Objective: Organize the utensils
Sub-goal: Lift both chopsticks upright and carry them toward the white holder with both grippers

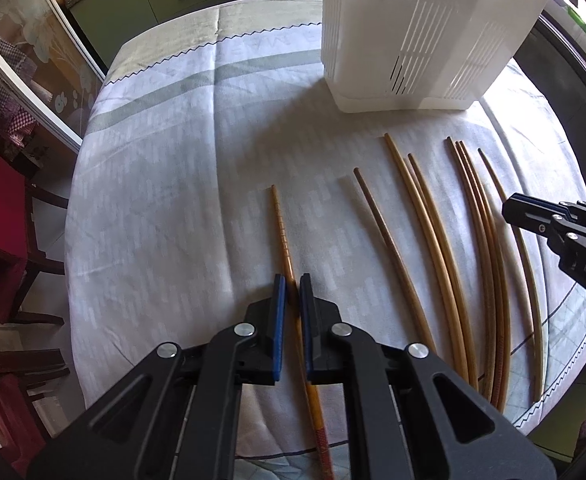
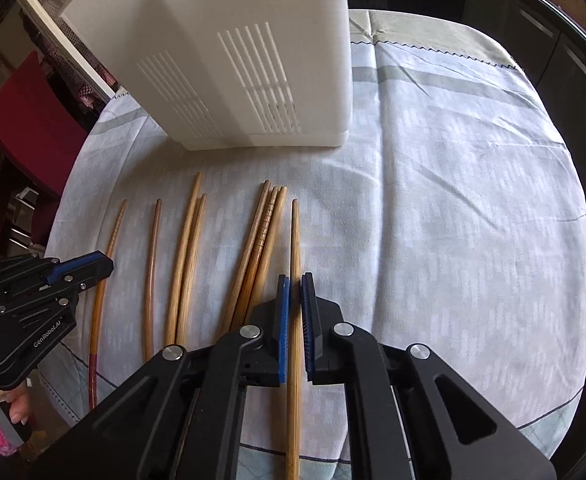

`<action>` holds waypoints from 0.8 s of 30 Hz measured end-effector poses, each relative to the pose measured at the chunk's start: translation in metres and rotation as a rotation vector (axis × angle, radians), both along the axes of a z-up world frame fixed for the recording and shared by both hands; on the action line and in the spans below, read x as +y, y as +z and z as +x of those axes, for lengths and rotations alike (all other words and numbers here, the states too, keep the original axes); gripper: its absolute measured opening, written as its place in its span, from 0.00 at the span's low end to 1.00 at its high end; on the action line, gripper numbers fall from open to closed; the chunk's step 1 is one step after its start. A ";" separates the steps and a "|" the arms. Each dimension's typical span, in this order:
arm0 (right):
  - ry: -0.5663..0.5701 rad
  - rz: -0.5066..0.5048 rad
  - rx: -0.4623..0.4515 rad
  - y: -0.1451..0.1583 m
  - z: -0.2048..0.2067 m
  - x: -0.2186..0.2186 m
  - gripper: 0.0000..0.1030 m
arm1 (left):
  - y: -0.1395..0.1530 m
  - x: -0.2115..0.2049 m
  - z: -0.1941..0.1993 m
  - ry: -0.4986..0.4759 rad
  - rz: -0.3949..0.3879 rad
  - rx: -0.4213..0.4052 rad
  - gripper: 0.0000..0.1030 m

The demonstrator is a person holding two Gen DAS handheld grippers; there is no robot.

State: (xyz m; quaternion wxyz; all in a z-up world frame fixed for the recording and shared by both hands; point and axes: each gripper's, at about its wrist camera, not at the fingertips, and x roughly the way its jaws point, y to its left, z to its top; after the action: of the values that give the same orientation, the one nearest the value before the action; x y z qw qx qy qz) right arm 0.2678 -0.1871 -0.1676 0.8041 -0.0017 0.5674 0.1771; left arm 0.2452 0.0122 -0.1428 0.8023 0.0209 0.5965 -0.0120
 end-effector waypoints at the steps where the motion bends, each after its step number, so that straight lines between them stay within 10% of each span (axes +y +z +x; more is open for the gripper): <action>1: -0.004 0.016 -0.003 0.003 0.000 -0.003 0.07 | 0.000 0.002 0.000 0.001 -0.007 0.001 0.06; 24: -0.036 0.187 -0.405 0.128 -0.085 -0.074 0.07 | 0.128 0.019 -0.063 0.011 -0.108 -0.377 0.06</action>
State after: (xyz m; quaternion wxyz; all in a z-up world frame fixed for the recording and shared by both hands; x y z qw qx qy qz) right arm 0.1828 -0.2608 -0.0398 0.9014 0.0474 0.3754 0.2106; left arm 0.1822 0.0314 -0.0149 0.8997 -0.0236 0.4343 -0.0356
